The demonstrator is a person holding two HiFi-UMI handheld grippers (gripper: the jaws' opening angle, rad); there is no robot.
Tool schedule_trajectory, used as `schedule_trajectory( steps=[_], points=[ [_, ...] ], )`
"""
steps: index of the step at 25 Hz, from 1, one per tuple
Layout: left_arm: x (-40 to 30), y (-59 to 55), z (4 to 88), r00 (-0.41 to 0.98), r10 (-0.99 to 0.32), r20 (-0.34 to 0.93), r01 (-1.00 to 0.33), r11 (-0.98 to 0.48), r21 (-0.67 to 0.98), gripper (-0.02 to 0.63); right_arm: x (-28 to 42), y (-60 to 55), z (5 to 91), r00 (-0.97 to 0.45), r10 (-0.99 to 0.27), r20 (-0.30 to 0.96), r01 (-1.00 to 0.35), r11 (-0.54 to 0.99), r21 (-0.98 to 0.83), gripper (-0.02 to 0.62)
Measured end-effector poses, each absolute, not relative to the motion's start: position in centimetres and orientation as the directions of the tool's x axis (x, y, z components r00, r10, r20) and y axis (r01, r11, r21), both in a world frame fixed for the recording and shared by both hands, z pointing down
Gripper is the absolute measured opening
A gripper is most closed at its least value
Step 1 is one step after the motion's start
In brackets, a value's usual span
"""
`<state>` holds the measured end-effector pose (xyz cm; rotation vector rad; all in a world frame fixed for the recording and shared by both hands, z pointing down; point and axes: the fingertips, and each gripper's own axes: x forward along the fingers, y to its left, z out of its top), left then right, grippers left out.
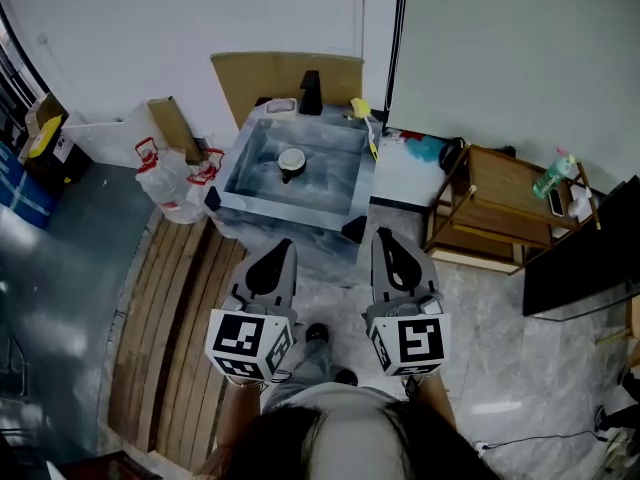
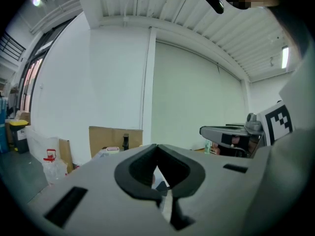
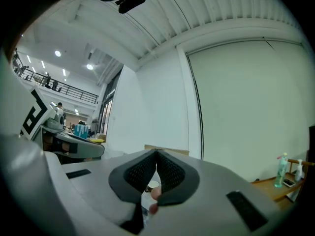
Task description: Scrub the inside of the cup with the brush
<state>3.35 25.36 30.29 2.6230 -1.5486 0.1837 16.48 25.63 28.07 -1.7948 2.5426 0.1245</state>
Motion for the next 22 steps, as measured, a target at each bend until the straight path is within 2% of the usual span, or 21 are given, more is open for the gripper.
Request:
schedule_trajectory(
  steps=[14, 22],
  points=[
    [-2.0, 15.2, 31.9, 0.527, -0.828, 0.19, -0.849, -0.525, 0.065, 0.009, 10.9, 16.1, 28.5, -0.289, -0.957, -0.008, -0.955, 0.288, 0.072, 0.025],
    [-3.4, 10.7, 33.5, 0.552, -0.806, 0.215, -0.833, -0.543, 0.103, 0.009, 10.8, 12.9, 29.6, -0.221, -0.975, 0.032, -0.971, 0.223, 0.088, 0.025]
  ],
)
